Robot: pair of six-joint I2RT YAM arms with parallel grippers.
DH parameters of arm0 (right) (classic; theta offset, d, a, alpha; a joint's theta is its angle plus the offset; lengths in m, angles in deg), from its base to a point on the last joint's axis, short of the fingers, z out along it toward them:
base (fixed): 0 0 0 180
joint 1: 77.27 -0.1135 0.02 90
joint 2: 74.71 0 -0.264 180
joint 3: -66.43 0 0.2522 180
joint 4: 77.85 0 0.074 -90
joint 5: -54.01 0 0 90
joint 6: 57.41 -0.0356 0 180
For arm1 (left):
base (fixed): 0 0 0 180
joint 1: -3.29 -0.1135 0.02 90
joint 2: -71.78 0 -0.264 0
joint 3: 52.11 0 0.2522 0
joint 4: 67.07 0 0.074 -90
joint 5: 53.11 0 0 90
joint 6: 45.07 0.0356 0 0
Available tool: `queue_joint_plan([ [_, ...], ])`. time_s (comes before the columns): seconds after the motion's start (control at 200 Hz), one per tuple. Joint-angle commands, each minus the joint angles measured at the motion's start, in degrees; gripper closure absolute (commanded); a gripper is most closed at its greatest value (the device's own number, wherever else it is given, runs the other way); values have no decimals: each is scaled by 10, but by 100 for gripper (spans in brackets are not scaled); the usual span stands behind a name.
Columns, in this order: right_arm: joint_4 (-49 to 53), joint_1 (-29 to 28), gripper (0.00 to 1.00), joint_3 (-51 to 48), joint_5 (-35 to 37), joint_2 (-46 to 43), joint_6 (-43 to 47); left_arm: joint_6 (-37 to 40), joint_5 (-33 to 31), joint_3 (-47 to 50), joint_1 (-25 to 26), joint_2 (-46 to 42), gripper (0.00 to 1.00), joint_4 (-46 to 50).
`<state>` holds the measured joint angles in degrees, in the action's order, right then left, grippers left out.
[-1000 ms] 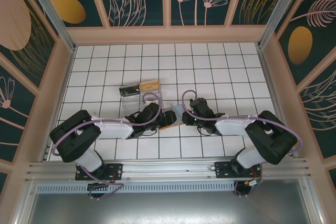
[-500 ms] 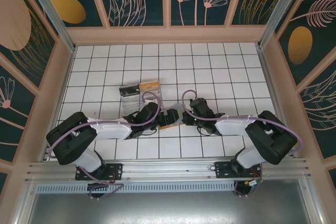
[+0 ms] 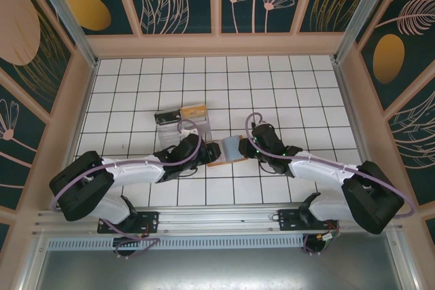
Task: Take the credit cards out of the card holder
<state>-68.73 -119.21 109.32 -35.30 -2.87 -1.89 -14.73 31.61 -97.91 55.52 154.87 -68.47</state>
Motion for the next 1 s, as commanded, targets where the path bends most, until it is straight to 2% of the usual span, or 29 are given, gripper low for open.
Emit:
queue_joint_plan([
  [0.0, -9, 0, 76, 24, -44, 6, 2, 7, -25, 7, 0, -3, 66, 8],
  [0.075, -21, -4, 79, 33, -62, 20, -1, 10, -26, 3, -3, 6, 85, 4],
  [0.155, -34, -6, 82, 45, -92, 43, -6, 12, -22, 2, -6, 19, 92, -6],
  [0.515, -68, -9, 84, 85, -173, 150, -33, 7, -10, 9, -9, 63, 95, -17],
  [0.996, -90, -5, 80, 89, -200, 212, -56, -3, 0, 19, -8, 88, 97, -28],
])
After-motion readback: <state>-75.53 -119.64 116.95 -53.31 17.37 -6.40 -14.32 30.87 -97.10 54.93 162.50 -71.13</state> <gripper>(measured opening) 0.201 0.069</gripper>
